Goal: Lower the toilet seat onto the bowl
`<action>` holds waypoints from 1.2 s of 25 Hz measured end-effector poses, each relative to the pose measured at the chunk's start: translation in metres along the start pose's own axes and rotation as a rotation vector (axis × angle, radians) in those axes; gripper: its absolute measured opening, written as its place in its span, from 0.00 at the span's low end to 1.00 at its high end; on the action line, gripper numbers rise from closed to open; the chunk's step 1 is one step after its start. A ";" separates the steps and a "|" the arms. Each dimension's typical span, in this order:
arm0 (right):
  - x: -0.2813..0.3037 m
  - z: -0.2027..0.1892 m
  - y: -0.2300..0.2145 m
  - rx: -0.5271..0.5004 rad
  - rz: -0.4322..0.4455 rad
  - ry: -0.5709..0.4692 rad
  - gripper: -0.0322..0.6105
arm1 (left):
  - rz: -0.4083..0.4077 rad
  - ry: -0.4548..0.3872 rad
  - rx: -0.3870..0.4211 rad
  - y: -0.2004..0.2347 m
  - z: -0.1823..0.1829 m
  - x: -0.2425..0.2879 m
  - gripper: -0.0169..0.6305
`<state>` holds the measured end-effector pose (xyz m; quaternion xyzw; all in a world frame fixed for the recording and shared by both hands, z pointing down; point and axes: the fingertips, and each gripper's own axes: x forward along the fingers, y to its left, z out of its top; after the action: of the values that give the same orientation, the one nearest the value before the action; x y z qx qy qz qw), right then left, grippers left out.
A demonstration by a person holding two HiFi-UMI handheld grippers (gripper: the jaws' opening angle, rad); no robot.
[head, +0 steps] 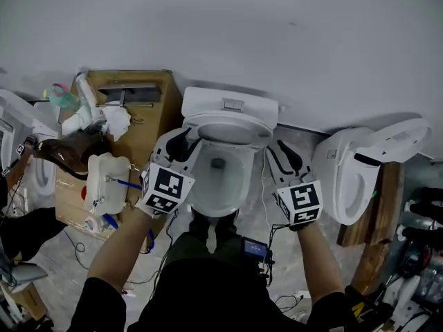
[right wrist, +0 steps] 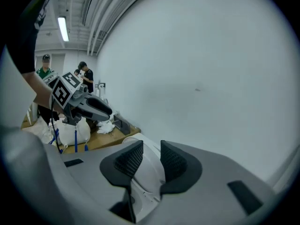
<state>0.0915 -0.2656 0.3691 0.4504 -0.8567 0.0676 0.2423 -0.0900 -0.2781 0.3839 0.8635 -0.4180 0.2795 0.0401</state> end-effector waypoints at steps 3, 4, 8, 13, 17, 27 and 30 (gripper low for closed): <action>0.024 -0.016 -0.007 0.003 0.006 0.034 0.25 | 0.002 0.043 0.005 0.007 -0.017 0.026 0.23; 0.032 -0.021 -0.007 0.003 0.009 0.045 0.25 | 0.005 0.058 0.001 0.011 -0.024 0.034 0.23; 0.057 -0.041 -0.011 -0.008 0.019 0.099 0.25 | 0.012 0.112 0.011 0.020 -0.046 0.060 0.23; 0.085 -0.061 -0.015 -0.029 0.019 0.153 0.25 | 0.006 0.147 0.055 0.024 -0.059 0.084 0.23; 0.105 -0.075 -0.022 -0.056 0.002 0.191 0.25 | -0.001 0.162 0.067 0.026 -0.064 0.102 0.23; 0.131 -0.079 -0.019 -0.244 -0.041 0.214 0.22 | -0.011 0.184 0.110 0.025 -0.070 0.127 0.21; 0.135 -0.079 -0.019 -0.306 -0.059 0.219 0.21 | -0.011 0.180 0.103 0.025 -0.070 0.129 0.21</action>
<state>0.0709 -0.3499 0.5002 0.4233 -0.8119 -0.0220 0.4014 -0.0759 -0.3632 0.5050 0.8381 -0.3931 0.3767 0.0347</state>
